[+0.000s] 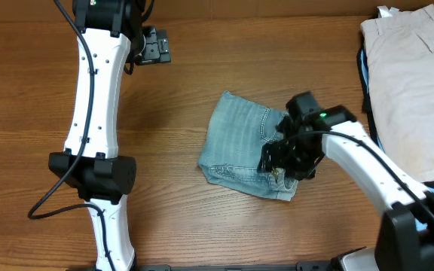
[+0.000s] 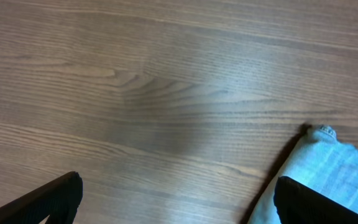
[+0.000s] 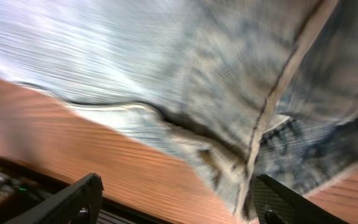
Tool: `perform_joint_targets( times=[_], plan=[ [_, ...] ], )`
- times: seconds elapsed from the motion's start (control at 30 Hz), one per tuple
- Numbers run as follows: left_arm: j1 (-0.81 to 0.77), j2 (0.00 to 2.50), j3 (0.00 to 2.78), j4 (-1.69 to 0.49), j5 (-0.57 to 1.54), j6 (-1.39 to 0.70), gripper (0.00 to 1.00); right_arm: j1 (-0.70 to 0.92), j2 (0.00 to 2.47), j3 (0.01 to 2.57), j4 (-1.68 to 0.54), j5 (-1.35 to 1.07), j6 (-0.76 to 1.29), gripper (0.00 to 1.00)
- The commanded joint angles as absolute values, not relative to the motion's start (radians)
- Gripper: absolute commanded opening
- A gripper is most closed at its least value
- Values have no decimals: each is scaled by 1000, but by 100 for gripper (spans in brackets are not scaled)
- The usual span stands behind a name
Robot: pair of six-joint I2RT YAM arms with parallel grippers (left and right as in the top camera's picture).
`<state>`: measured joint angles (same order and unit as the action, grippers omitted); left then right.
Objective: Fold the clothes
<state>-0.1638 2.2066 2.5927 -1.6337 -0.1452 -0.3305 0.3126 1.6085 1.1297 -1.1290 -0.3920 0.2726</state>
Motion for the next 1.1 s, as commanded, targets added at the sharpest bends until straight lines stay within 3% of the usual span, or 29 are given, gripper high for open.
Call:
perform_joint_targets(
  times=[0.0,0.23,0.47,0.73,1.07],
  plan=[
    [-165,2199,2604,-1643,-85,-278,100,268,1545,1192,-1120,-365,311,82],
    [-226,2204,2558,-1645,142,-146,100,49,1496,1235,-1034,-361,331,100],
    [-410,2204,2355,-1598,208,4,100,-133,1496,1239,-997,-363,306,100],
    [-634,2204,2016,-1455,163,226,100,-168,1496,1239,-1000,-359,280,100],
    [-687,2204,1745,-1298,138,259,100,-168,1496,1239,-996,-355,280,100]
  ],
)
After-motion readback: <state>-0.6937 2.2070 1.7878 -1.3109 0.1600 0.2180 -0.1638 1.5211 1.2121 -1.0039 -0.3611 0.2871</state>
